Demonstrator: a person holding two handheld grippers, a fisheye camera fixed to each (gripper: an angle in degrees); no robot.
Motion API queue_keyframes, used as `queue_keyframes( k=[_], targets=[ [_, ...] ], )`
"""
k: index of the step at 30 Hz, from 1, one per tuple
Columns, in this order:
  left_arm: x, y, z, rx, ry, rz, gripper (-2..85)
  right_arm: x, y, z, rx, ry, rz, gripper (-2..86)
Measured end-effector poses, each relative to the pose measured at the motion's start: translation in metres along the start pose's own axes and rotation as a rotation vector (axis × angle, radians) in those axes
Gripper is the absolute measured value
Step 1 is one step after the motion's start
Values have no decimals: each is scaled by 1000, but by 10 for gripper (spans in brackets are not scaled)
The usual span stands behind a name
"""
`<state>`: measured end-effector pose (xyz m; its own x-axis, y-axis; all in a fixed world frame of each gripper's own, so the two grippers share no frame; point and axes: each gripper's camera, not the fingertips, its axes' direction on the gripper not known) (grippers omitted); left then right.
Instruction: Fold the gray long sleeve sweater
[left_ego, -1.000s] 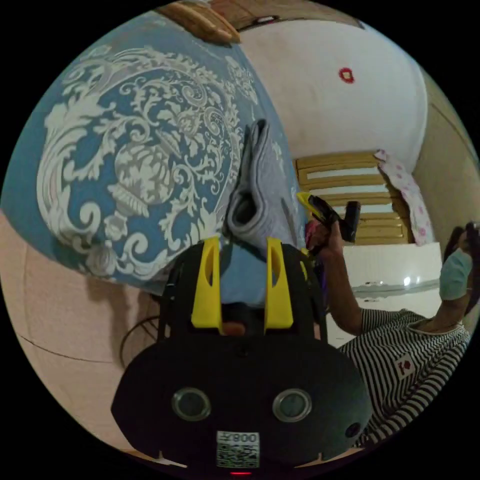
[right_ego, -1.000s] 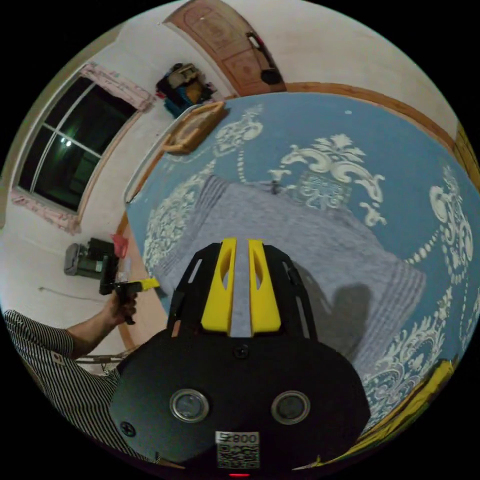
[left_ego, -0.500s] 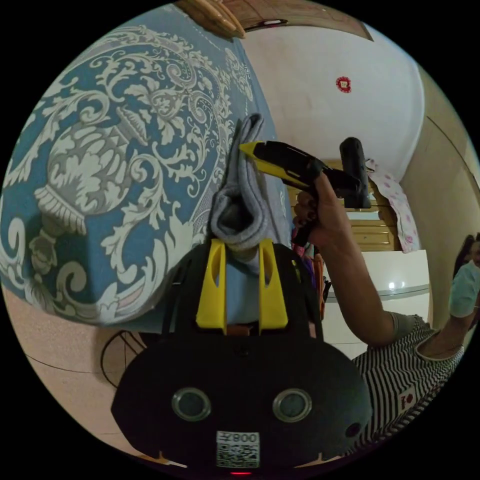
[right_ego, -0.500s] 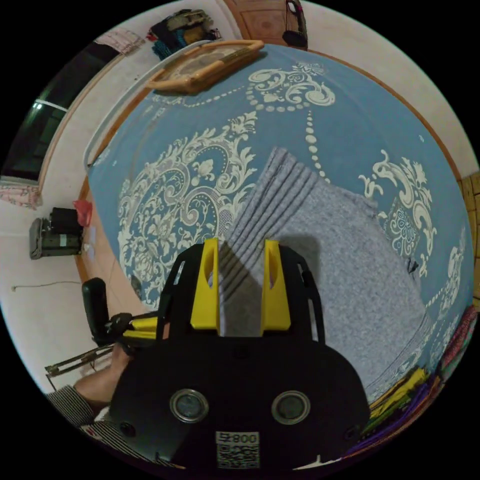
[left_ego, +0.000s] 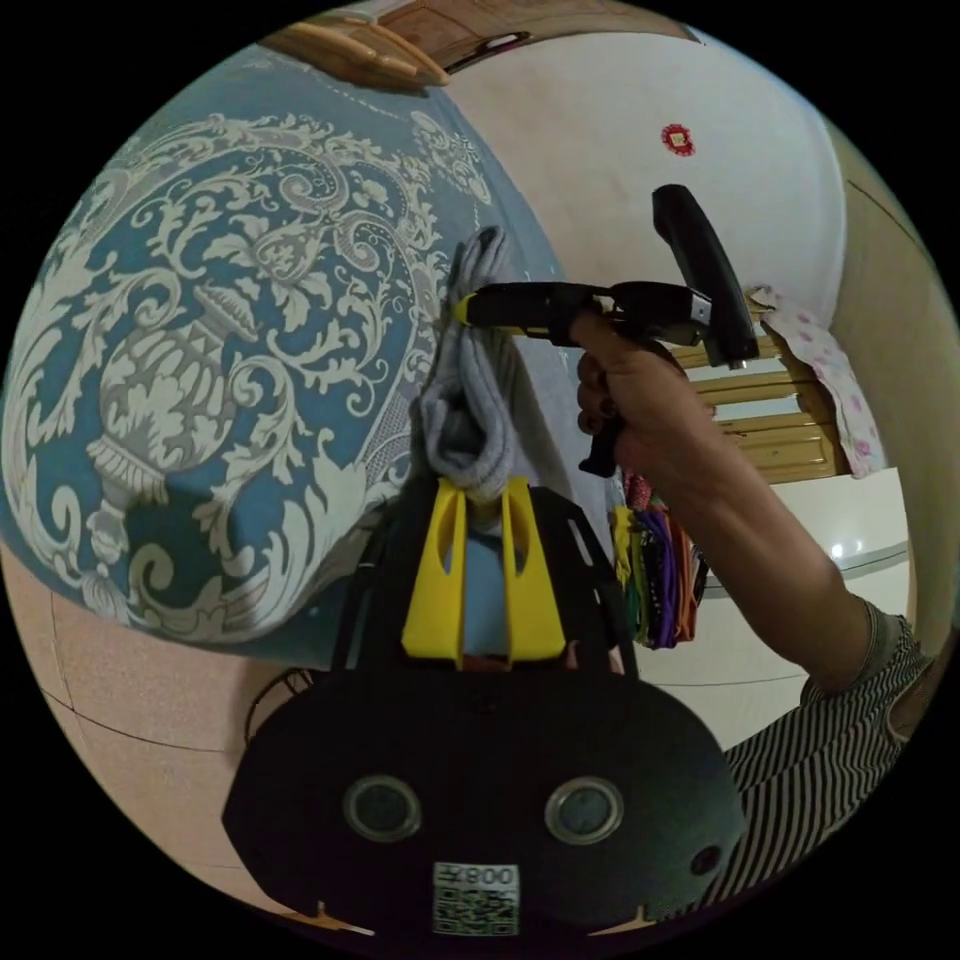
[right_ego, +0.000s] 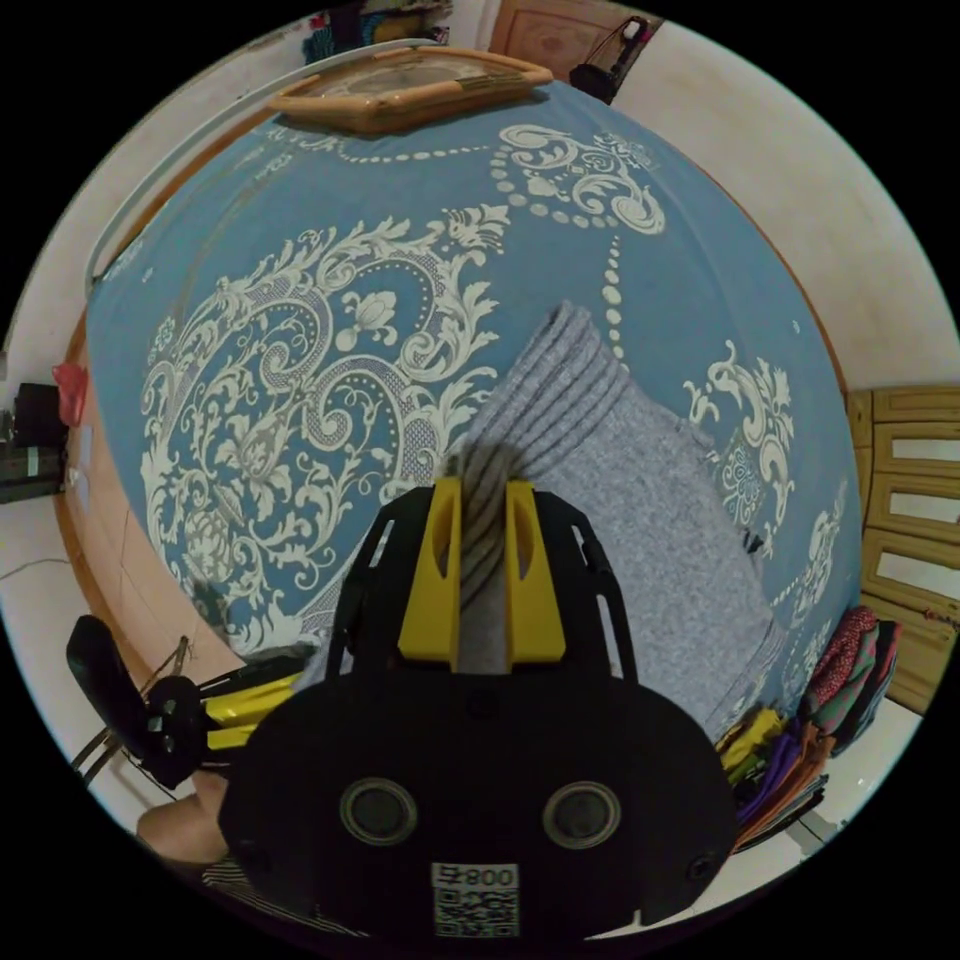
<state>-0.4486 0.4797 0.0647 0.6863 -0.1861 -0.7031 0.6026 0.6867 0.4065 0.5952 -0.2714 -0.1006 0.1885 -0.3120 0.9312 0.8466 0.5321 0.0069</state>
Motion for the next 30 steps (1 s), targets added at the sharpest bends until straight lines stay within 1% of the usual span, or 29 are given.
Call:
queue_keyframes(
  k=[2, 5, 7, 9, 11, 13, 17, 20, 23, 25, 27, 28, 30],
  targets=[
    [0, 13, 8, 12, -21, 25, 63, 15, 6, -6, 2, -68, 28, 66],
    [10, 29, 18, 26, -60, 107, 59, 51, 22, -19, 7, -232, 90, 59],
    [20, 39, 24, 37, -71, 169, 57, 88, 42, -37, 55, -401, 155, 58],
    [35, 48, 32, 47, -82, 243, 55, 119, 61, -54, 108, -515, 187, 57],
    [60, 62, 47, 51, -86, 363, 54, 153, 86, -73, 174, -606, 211, 56],
    [82, 74, 64, 36, -93, 459, 53, 203, 126, -96, 260, -726, 247, 56],
    [132, 111, 122, -51, -128, 701, 52, 274, 194, -116, 352, -838, 297, 53],
    [156, 140, 178, -138, -176, 825, 51, 328, 252, -121, 399, -896, 339, 52],
    [167, 169, 238, -228, -196, 898, 51, 372, 303, -111, 390, -905, 401, 51],
    [168, 185, 275, -289, -212, 922, 52, 403, 338, -91, 379, -978, 473, 52],
    [167, 202, 311, -348, -247, 941, 52, 422, 361, -72, 350, -1030, 544, 53],
    [166, 214, 332, -384, -278, 967, 53, 431, 373, -61, 313, -1020, 573, 55],
    [163, 231, 362, -446, -349, 1000, 53, 439, 389, -53, 291, -1045, 587, 57]
  ],
)
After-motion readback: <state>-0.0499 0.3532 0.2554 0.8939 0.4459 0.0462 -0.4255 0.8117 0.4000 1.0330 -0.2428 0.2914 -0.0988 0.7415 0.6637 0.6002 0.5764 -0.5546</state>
